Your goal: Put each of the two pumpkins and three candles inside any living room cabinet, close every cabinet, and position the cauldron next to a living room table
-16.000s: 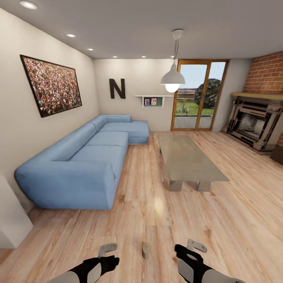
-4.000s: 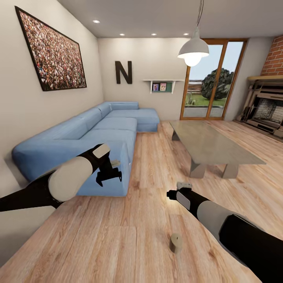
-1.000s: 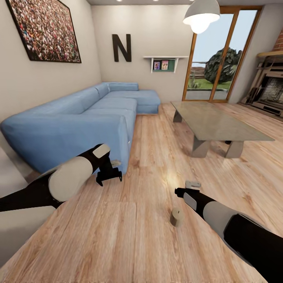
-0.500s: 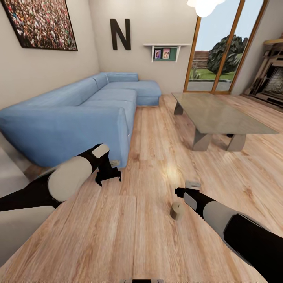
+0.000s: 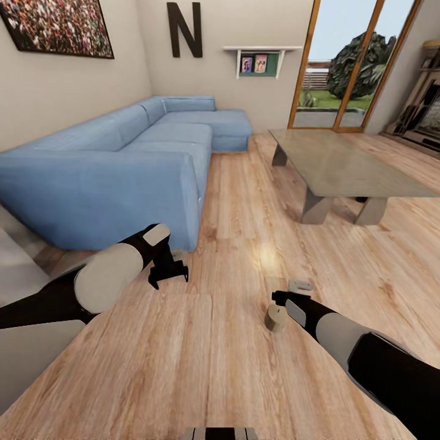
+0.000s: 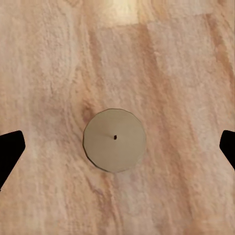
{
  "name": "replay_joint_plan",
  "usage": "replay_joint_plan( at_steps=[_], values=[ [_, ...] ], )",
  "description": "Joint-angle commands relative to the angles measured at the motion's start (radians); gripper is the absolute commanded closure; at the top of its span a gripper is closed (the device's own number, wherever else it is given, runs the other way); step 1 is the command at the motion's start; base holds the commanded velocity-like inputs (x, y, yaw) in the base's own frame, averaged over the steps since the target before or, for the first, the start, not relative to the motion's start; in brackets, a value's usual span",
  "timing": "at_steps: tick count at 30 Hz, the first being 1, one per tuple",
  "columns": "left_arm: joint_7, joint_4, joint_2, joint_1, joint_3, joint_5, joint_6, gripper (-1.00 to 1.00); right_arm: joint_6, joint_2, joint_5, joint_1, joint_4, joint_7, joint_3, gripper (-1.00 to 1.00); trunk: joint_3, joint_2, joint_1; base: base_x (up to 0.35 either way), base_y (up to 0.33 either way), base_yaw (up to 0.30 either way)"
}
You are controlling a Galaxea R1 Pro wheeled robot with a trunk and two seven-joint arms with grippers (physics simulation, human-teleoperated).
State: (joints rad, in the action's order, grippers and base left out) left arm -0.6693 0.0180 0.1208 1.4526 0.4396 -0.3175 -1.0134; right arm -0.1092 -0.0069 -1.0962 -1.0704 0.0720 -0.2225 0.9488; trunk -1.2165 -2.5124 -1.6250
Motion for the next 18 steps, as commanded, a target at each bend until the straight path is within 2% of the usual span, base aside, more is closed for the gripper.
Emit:
replay_joint_plan(
  at_steps=[1,3,6,18],
  values=[
    [-0.01,0.002,0.0,0.0,0.002,-0.009,-0.002,-1.0,0.015,-0.001,-0.004,0.0,0.003,-0.007,0.007,-1.0,-0.005,-0.001,0.0,0.0,0.0,0.0],
    [-0.011,0.002,0.0,0.0,0.002,-0.008,-0.002,-1.0,0.085,0.0,-0.004,0.0,0.003,-0.005,0.008,-1.0,-0.012,-0.001,-0.001,0.0,0.0,0.0],
    [-0.012,0.002,0.0,0.0,0.002,-0.008,-0.002,-1.0,0.112,0.0,-0.004,0.0,0.004,-0.005,0.007,-1.0,-0.024,-0.002,-0.002,0.0,0.0,0.0],
    [-0.008,0.002,0.001,0.0,0.002,-0.008,-0.002,-1.0,0.125,-0.007,-0.005,0.0,0.005,-0.003,0.005,-1.0,-0.07,-0.005,-0.008,0.0,0.0,0.0]
  ],
)
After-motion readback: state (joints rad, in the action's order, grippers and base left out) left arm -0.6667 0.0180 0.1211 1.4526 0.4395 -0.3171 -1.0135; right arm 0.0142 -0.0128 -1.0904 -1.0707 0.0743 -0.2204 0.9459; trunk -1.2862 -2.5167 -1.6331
